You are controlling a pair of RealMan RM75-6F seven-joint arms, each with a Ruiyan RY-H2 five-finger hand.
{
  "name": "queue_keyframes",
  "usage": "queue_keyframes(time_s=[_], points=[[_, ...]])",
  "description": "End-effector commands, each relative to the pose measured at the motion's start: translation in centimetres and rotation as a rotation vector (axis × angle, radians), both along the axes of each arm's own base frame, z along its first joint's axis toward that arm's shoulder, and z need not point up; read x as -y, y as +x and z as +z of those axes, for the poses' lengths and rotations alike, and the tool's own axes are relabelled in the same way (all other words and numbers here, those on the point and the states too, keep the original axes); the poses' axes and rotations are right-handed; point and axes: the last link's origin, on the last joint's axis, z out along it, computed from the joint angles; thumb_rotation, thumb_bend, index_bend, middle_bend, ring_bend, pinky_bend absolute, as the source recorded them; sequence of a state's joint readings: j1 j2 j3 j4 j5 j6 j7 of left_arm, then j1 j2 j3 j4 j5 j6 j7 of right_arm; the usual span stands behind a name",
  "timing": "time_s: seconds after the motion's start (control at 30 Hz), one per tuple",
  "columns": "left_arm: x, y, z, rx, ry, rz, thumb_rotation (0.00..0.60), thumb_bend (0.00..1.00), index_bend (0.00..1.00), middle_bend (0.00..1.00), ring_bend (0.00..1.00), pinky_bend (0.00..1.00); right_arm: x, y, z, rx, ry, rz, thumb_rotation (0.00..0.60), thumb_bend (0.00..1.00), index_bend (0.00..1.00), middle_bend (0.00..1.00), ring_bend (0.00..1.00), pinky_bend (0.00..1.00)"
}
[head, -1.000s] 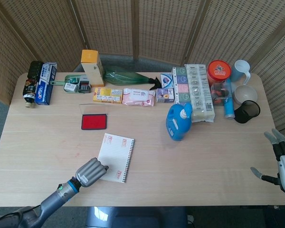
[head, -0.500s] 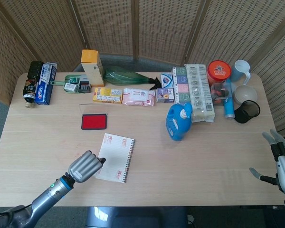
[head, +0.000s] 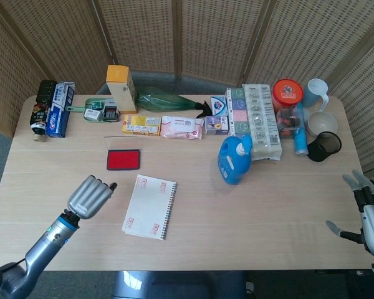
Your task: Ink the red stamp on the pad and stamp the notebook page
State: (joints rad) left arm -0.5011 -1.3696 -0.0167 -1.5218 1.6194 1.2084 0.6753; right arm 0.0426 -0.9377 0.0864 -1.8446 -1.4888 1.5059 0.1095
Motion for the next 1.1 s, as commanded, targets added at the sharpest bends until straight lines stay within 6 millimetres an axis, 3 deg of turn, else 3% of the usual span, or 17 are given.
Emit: queue_keyframes(time_s=[0.03,0.23,0.37,0.67,1.1], points=[[-1.2,-2.3,-0.3,-0.02,0.005,0.095,0.6,0.35,0.63,1.0,1.0,1.0,0.0,0.0,-0.1,-0.002,0.005,0.002,0.582,0.0,0.09,0.0,0.0,0.0],[-2.7,-5.2,-1.4,-0.06,0.019,0.195,0.6,0.3,0.63,1.0,1.0,1.0,0.1,0.1,-0.4,-0.007,0.012,0.0,0.58,0.0,0.09,0.0,0.0,0.0],[-3.2,-6.0,-2.2,-0.086,0.024,0.21,0.6,0.3,0.63,1.0,1.0,1.0,0.2,0.1,-0.4,-0.008,0.012,0.001,0.583,0.0,0.09,0.0,0.0,0.0],[-3.3,-6.4,-4.6,-0.136,-0.005,0.213,0.6,0.3,0.63,1.0,1.0,1.0,0.3,0.0,-0.4,-0.004,0.014,-0.002,0.581,0.0,0.09,0.0,0.0,0.0],[-3.6,-6.2,-5.3,-0.134,0.001,0.21,0.6,0.3,0.63,1.0,1.0,1.0,0.3,0.0,-0.3,0.001,0.012,-0.002,0.582,0.0,0.09,0.0,0.0,0.0]])
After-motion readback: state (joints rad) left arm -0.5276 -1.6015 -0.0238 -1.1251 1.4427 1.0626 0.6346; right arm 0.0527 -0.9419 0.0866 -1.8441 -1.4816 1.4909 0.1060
